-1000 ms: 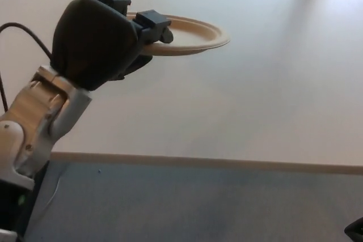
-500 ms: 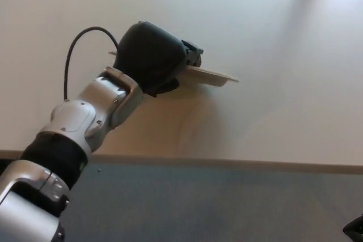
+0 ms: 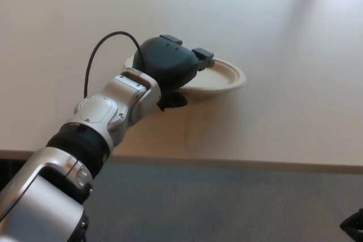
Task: A person passes a plate to the robot and the robot grabs it with its left hand and places it at the centre of the table infront of it
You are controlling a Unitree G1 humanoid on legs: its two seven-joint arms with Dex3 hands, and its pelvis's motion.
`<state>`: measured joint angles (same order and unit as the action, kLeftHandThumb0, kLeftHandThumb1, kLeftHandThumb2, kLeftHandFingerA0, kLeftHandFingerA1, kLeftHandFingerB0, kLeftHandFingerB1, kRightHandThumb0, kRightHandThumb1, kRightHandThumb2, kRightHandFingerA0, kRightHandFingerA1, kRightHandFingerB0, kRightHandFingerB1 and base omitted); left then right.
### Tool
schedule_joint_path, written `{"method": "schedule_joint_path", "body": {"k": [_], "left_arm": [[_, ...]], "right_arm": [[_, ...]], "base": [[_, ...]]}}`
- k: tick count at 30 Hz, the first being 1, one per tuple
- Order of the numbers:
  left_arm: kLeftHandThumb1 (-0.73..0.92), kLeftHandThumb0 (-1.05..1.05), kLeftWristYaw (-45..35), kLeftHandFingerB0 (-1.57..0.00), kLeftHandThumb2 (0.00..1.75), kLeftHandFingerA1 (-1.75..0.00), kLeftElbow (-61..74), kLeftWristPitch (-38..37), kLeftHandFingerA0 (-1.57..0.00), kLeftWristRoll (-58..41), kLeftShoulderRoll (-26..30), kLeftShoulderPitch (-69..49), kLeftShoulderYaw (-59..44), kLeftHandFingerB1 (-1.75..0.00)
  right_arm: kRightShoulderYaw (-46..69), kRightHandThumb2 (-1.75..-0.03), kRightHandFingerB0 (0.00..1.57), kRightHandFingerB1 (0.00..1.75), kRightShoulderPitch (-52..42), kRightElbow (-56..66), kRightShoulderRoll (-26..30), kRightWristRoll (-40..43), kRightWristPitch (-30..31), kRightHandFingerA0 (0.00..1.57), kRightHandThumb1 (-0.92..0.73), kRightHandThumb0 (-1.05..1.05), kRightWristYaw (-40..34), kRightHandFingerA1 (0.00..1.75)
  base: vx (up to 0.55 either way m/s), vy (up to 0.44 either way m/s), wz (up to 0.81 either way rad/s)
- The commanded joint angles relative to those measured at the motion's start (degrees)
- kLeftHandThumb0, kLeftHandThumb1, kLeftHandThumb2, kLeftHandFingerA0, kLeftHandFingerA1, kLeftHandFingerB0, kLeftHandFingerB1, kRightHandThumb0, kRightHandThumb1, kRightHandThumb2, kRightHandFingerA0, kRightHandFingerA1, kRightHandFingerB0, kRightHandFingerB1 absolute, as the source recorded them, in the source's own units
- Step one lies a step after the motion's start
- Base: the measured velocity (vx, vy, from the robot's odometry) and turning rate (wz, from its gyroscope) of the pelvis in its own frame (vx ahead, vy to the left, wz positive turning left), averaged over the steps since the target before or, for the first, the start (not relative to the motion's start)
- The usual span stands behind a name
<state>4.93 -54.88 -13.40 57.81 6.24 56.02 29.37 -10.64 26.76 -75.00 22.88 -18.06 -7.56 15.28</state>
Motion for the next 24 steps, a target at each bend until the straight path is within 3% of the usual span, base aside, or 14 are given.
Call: {"method": "schedule_joint_path", "body": {"k": [1, 4, 6, 8, 10, 12, 13, 14, 15, 16, 17, 19, 20, 24], "left_arm": [[0.47, -0.85, -29.6, 0.00, 0.90, -0.04, -2.2, 10.2, 0.00, -15.5, 0.8, 7.9, -8.7, 0.00], [0.45, -0.78, -33.8, 0.00, 0.89, -0.05, -2.8, 11.8, 0.00, -18.3, 1.2, 9.8, -11.3, 0.00], [0.35, -0.61, -38.7, 0.00, 0.81, -0.13, -3.5, 17.1, 0.00, -21.3, 1.3, 12.0, -14.5, -0.13], [0.29, -0.75, -39.8, 0.00, 0.70, -0.08, -3.9, 17.7, 0.00, -21.3, 1.8, 12.5, -15.0, -0.07], [0.41, -0.85, -40.8, 0.00, 0.61, -0.15, -3.3, 18.3, 0.00, -21.2, 2.1, 11.7, -15.1, -0.12], [0.45, -0.90, -41.8, 0.00, 0.63, -0.21, -3.9, 18.4, 0.00, -20.9, 2.9, 11.8, -15.3, -0.10], [0.40, -0.76, -41.7, 0.00, 0.87, -0.11, -3.8, 18.0, 0.00, -20.6, 3.1, 11.6, -15.3, -0.03], [0.40, -0.76, -41.6, 0.00, 0.87, -0.11, -3.7, 17.4, 0.00, -20.3, 3.4, 11.4, -15.1, -0.03], [0.44, -1.04, -42.0, 0.00, 0.82, -0.16, -4.0, 16.3, -0.09, -20.0, 4.0, 11.1, -14.8, 0.00], [0.49, -1.05, -42.6, 0.00, 0.75, -0.19, -3.9, 16.4, 0.00, -20.0, 4.2, 10.7, -14.8, -0.07], [0.49, -1.05, -43.1, 0.00, 0.75, -0.19, -3.6, 17.1, 0.00, -20.2, 4.0, 10.4, -15.0, -0.07], [0.42, -1.05, -43.8, 0.00, 0.79, -0.19, -3.6, 17.0, -0.05, -19.7, 4.1, 9.9, -14.6, -0.01], [0.43, -1.05, -44.2, 0.00, 0.82, -0.09, -3.7, 17.0, 0.00, -19.4, 4.2, 9.9, -14.3, -0.04], [0.42, -1.05, -46.0, 0.00, 0.83, -0.15, -4.0, 17.6, -0.06, -19.1, 4.4, 10.5, -13.9, -0.01]], "right_arm": [[-0.1, -0.64, 0.48, 0.53, 0.2, 0.3, 0.9, -0.1, -0.6, 0.58, -0.80, -0.67, 1.9, 0.64], [-0.2, -0.63, 0.46, 0.50, 0.3, 0.0, 0.8, -0.2, -0.3, 0.57, -0.79, -0.66, 1.9, 0.62], [0.0, -0.63, 0.46, 0.51, 0.4, 0.2, 1.0, 0.1, -0.1, 0.56, -0.78, -0.65, 2.6, 0.63], [0.0, -0.63, 0.47, 0.51, 0.3, 0.2, 1.0, 0.1, -0.1, 0.57, -0.78, -0.65, 2.4, 0.63], [0.3, -0.63, 0.48, 0.52, -0.9, 0.1, 0.9, 0.4, -0.5, 0.58, -0.78, -0.66, 2.5, 0.65], [-0.4, -0.63, 0.50, 0.52, -1.2, 0.0, 1.0, -0.3, -1.2, 0.59, -0.78, -0.70, 2.2, 0.64], [-0.6, -0.64, 0.49, 0.52, -1.2, 0.1, 1.1, -0.5, -1.3, 0.59, -0.78, -0.71, 2.2, 0.63], [-0.9, -0.64, 0.49, 0.52, -1.1, 0.2, 1.1, -0.8, -1.3, 0.59, -0.78, -0.71, 2.2, 0.63], [-0.7, -0.63, 0.49, 0.52, -1.4, 0.2, 0.9, -0.6, -1.1, 0.56, -0.79, -0.69, 2.1, 0.63], [-0.9, -0.91, 0.48, 0.60, -1.8, 0.2, 0.8, -0.8, -1.3, 0.52, -0.60, -0.72, 1.9, 0.66], [-1.3, -0.91, 0.48, 0.60, -2.2, 0.1, 0.9, -1.2, -1.7, 0.52, -0.60, -0.72, 1.6, 0.66], [-1.4, -0.91, 0.48, 0.60, -2.7, 0.1, 0.8, -1.2, -1.8, 0.50, -0.60, -0.72, 1.6, 0.66], [-1.5, -0.62, 0.51, 0.52, -2.8, 0.0, 0.7, -1.3, -1.8, 0.54, -0.79, -0.68, 1.4, 0.61], [-1.3, -0.63, 0.48, 0.51, -3.0, 0.0, 0.6, -0.9, -1.1, 0.54, -0.77, -0.69, 1.1, 0.61]], "base": [[0.00, 0.000, 0.00], [0.00, 0.000, 0.00], [0.00, 0.000, 0.00], [0.00, 0.000, 0.00], [0.00, 0.000, 0.00], [0.00, 0.000, 0.00], [0.00, 0.000, 0.00], [0.00, 0.000, 0.00], [0.00, 0.000, 0.00], [0.00, 0.000, 0.00], [0.00, 0.000, 0.00], [0.00, 0.000, 0.00], [0.00, 0.000, 0.00], [0.00, 0.000, 0.00]]}}
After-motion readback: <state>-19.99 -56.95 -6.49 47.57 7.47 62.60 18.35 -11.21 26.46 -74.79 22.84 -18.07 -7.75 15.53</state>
